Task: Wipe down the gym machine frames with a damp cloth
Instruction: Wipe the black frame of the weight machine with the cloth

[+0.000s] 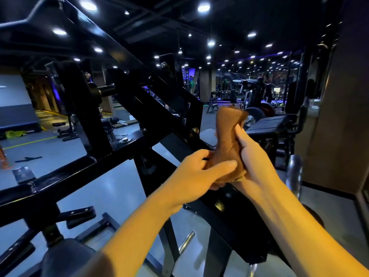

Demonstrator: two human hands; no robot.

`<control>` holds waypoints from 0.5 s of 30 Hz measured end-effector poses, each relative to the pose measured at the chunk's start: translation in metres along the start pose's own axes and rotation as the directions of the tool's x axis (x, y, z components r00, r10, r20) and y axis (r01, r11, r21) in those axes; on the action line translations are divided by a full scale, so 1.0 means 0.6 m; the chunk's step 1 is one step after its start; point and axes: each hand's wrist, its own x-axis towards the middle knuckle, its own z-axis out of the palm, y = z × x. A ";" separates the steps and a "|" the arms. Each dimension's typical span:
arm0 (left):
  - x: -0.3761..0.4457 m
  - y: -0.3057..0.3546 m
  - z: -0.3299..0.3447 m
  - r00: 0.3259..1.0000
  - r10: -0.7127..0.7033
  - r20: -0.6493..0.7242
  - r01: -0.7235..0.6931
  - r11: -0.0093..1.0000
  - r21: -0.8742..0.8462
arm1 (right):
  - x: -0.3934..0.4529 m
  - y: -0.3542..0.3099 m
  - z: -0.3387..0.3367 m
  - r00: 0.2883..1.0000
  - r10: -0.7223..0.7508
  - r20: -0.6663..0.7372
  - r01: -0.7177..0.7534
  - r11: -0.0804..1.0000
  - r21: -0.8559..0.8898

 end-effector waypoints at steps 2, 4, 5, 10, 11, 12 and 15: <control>0.001 -0.007 0.001 0.999 0.029 -0.039 -0.028 0.999 0.018 | -0.008 0.006 -0.007 0.999 -0.026 -0.025 0.023 0.989 -0.143; -0.002 -0.012 0.000 0.994 0.058 -0.093 -0.057 0.998 0.020 | -0.011 0.008 -0.018 0.992 -0.095 -0.081 0.071 0.963 -0.259; -0.004 -0.012 0.001 0.991 0.064 -0.120 -0.065 0.998 -0.009 | -0.009 0.009 -0.026 0.982 -0.148 -0.121 0.109 0.952 -0.286; -0.008 -0.007 -0.005 0.981 0.032 -0.190 -0.060 0.988 -0.144 | -0.034 -0.006 -0.091 0.834 -0.476 0.278 0.462 0.328 -0.824; -0.007 -0.004 -0.010 0.989 0.018 -0.149 -0.040 0.989 -0.145 | -0.041 -0.011 -0.099 0.797 -0.389 0.461 0.538 0.112 -0.836; -0.006 -0.001 -0.015 0.994 0.012 -0.106 -0.024 0.993 -0.116 | -0.044 -0.014 -0.106 0.754 -0.290 0.589 0.605 -0.042 -0.795; 0.001 0.002 -0.024 0.999 -0.001 -0.052 -0.002 0.998 -0.063 | -0.047 -0.007 -0.109 0.739 -0.129 0.662 0.652 -0.111 -0.750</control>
